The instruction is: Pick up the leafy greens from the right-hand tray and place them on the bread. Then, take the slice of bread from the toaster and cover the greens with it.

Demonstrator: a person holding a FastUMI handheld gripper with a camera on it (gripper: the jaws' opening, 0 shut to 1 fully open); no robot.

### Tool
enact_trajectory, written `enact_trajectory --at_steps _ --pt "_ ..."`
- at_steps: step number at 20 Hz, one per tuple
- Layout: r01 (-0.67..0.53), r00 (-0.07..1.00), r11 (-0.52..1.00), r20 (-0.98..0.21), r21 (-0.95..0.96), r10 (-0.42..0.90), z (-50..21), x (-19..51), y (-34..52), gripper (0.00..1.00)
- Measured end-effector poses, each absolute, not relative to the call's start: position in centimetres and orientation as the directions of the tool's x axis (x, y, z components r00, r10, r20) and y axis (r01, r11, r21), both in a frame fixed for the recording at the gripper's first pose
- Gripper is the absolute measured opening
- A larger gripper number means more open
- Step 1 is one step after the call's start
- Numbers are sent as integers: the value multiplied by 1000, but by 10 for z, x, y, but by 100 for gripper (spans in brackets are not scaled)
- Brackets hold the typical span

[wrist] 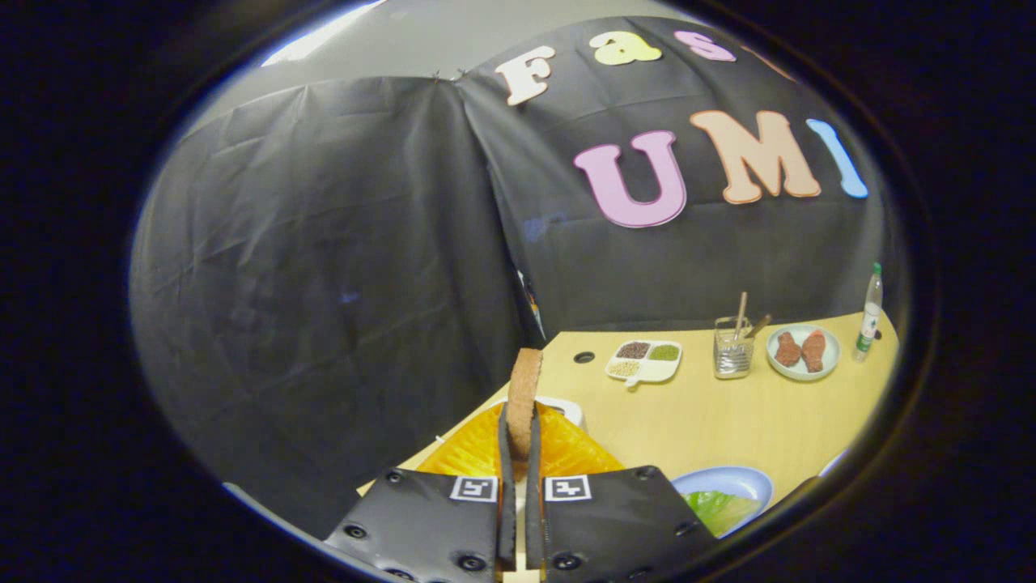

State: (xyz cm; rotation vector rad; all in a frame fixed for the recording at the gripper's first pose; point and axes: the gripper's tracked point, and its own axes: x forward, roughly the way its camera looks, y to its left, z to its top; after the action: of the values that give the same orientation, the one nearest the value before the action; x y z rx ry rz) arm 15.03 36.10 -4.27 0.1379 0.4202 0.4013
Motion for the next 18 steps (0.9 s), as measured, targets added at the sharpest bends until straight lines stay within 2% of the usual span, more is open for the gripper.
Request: enact_trajectory --at_steps 7,11,13,18 --pt "-261 899 940 -298 222 320 -23 134 275 7" --pt "-142 937 948 -271 285 222 -46 120 215 7" --pt "-86 943 923 -269 374 197 -72 109 196 7" --pt "-9 917 812 -319 584 240 -124 101 189 7"
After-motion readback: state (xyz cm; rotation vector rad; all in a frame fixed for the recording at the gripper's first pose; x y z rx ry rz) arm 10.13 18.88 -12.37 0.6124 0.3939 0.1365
